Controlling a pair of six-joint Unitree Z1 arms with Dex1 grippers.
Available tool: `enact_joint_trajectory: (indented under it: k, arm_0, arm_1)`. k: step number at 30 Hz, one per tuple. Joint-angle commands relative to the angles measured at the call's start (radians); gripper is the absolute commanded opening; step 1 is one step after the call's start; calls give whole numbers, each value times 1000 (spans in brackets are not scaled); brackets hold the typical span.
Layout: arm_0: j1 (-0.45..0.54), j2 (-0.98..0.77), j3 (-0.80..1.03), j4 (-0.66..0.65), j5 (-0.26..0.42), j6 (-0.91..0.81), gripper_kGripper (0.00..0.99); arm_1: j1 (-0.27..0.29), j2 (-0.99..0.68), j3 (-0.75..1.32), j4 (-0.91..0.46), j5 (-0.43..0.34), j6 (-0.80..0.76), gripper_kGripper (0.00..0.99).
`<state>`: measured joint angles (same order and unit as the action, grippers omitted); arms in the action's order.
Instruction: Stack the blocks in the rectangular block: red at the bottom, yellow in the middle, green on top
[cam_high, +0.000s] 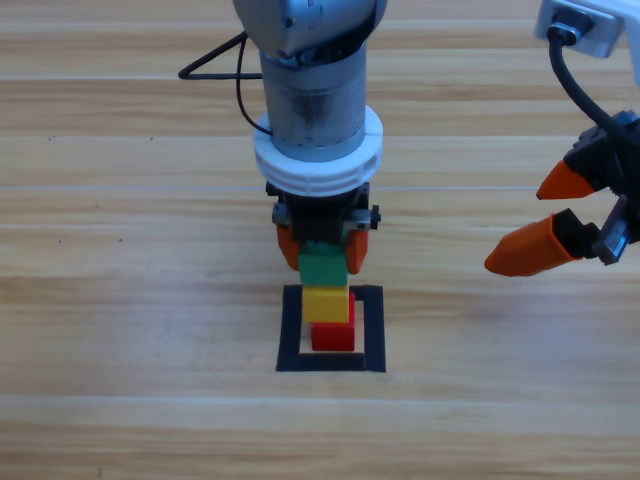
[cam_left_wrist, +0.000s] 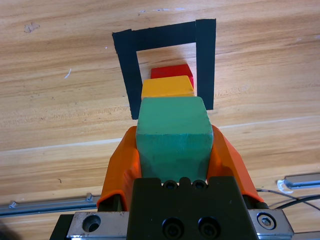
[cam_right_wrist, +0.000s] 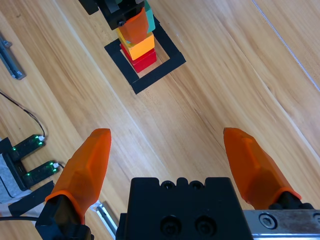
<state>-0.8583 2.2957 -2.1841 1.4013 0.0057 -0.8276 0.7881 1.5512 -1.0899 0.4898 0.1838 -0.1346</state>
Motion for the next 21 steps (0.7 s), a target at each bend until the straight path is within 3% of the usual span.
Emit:
enact_joint_trajectory:
  k: [1,21]
  arm_0:
    - [-25,67,-3,12,-9,5,69]
    - [-31,82,-19,12,-9,5,71]
  arm_1:
    - [-23,23,33,3,-4,-7,990]
    - [-23,23,35,3,-4,-10,990]
